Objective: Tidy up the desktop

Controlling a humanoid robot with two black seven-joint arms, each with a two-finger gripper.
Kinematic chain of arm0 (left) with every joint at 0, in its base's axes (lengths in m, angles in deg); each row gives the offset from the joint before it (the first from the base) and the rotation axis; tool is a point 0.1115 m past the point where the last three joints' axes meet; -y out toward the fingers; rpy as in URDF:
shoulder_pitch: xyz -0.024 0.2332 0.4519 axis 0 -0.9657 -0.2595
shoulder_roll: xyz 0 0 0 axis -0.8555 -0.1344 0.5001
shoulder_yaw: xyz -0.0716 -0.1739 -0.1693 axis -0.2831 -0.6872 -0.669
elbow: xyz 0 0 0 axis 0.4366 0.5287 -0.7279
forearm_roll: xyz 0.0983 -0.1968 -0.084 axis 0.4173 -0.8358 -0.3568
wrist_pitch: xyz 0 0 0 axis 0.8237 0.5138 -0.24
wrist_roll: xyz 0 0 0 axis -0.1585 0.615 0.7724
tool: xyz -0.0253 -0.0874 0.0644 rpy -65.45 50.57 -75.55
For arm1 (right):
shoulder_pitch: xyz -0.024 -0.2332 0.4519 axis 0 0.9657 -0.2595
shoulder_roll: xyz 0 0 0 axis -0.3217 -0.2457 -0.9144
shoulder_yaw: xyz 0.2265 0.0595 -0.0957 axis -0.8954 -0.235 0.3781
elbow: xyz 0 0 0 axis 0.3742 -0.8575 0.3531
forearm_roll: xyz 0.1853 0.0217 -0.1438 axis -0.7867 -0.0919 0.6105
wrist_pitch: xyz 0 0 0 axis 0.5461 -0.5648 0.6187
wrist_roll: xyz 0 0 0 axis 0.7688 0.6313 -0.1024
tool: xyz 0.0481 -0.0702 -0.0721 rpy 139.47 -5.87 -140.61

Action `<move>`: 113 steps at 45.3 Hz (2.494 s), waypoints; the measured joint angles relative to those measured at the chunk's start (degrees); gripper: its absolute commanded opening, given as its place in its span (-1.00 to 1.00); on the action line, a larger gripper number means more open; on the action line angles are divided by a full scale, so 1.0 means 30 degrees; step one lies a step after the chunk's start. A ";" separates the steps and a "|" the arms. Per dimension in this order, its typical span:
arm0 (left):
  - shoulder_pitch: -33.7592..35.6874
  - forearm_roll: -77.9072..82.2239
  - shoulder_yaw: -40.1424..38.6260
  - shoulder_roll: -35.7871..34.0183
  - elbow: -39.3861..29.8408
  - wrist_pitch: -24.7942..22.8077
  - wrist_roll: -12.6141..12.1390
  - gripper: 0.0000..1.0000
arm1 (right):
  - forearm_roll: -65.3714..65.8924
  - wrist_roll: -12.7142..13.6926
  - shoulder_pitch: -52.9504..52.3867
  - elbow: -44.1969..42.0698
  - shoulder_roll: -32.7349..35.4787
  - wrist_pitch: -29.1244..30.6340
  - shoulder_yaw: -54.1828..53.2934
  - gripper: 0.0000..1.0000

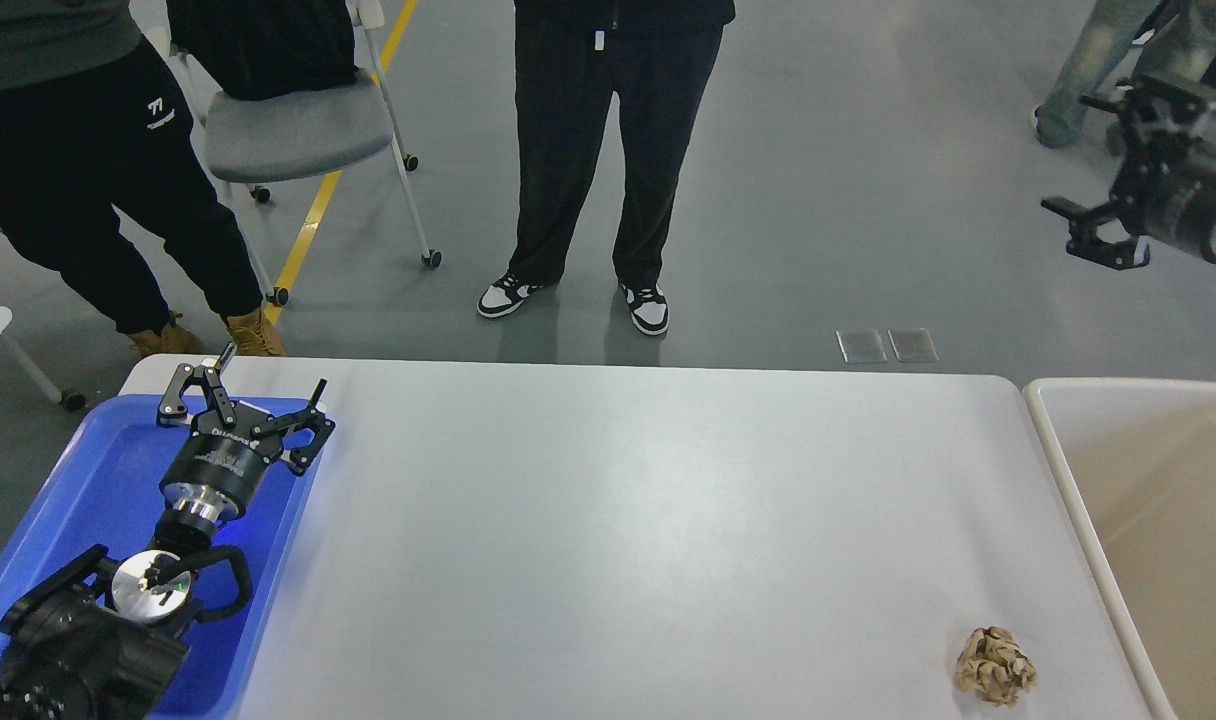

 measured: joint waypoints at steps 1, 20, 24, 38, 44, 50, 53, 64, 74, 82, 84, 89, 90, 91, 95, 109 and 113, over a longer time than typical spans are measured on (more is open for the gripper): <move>0.0000 0.0001 0.0000 0.0000 0.0000 0.0000 0.0000 1.00 | 0.0344 0.0001 -0.0239 0.0342 0.0053 0.0006 0.0280 1.00; 0.0005 0.0008 0.0000 0.0000 0.0000 0.0000 0.0001 1.00 | 0.8139 -0.0017 -0.7574 0.5880 0.0482 0.0620 1.0275 1.00; 0.0004 0.0024 0.0000 -0.0001 0.0000 0.0000 0.0001 1.00 | 0.9622 -0.0013 -0.9688 0.7020 0.0190 0.0952 1.2847 1.00; 0.0001 0.0022 0.0000 0.0000 0.0000 0.0000 0.0000 1.00 | 1.1458 0.0001 -1.5129 0.9237 -0.1867 0.2151 1.8585 1.00; 0.0001 0.0027 0.0000 0.0000 0.0000 0.0000 -0.0007 1.00 | 1.1695 0.0040 -1.6849 0.9713 -0.3049 0.2580 2.0459 1.00; 0.0000 0.0029 0.0005 0.0000 0.0000 0.0000 -0.0018 1.00 | 1.1667 0.0086 -1.8054 0.9962 -0.4121 0.2932 2.2017 1.00; -0.0006 0.0029 0.0015 0.0000 0.0000 0.0000 -0.0018 1.00 | 1.1351 0.0126 -1.8540 1.0044 -0.4655 0.3048 2.2883 1.00; -0.0020 0.0030 0.0019 0.0000 -0.0001 0.0000 -0.0027 1.00 | 0.8823 0.0583 -1.9865 1.0649 -0.5759 0.3261 2.5631 1.00; -0.0025 0.0030 0.0019 0.0000 -0.0001 0.0000 -0.0027 1.00 | 0.6262 0.1387 -2.0650 1.1553 -0.6121 0.3381 2.7169 1.00; -0.0026 0.0030 0.0019 0.0000 -0.0001 0.0000 -0.0026 1.00 | 0.3928 0.2029 -2.1117 1.2277 -0.6234 0.4319 2.7630 1.00; -0.0026 0.0030 0.0019 0.0000 -0.0001 0.0000 -0.0026 1.00 | 0.3466 0.2113 -2.1201 1.2429 -0.6253 0.4583 2.7695 1.00; -0.0026 0.0030 0.0019 0.0000 -0.0001 0.0000 -0.0027 1.00 | 0.2392 0.2315 -2.1433 1.2759 -0.6296 0.5289 2.7835 1.00; -0.0025 0.0029 0.0018 0.0000 -0.0001 0.0000 -0.0026 1.00 | 0.2270 0.2337 -2.1472 1.2801 -0.6302 0.5400 2.7858 1.00; -0.0026 0.0030 0.0018 0.0000 -0.0001 0.0000 -0.0026 1.00 | 0.2160 0.2357 -2.1506 1.2846 -0.6313 0.5526 2.7894 1.00; -0.0026 0.0030 0.0017 0.0000 -0.0001 0.0000 -0.0027 1.00 | 0.1747 0.2430 -2.1644 1.2989 -0.6444 0.6036 2.8048 1.00; -0.0026 0.0030 0.0008 0.0000 -0.0001 0.0000 -0.0027 1.00 | 0.1061 0.2474 -2.1787 1.3164 -0.7506 0.6881 2.8183 1.00; -0.0026 0.0030 0.0006 0.0000 -0.0001 0.0000 -0.0027 1.00 | 0.1034 0.2474 -2.1785 1.3150 -0.7696 0.6988 2.8165 1.00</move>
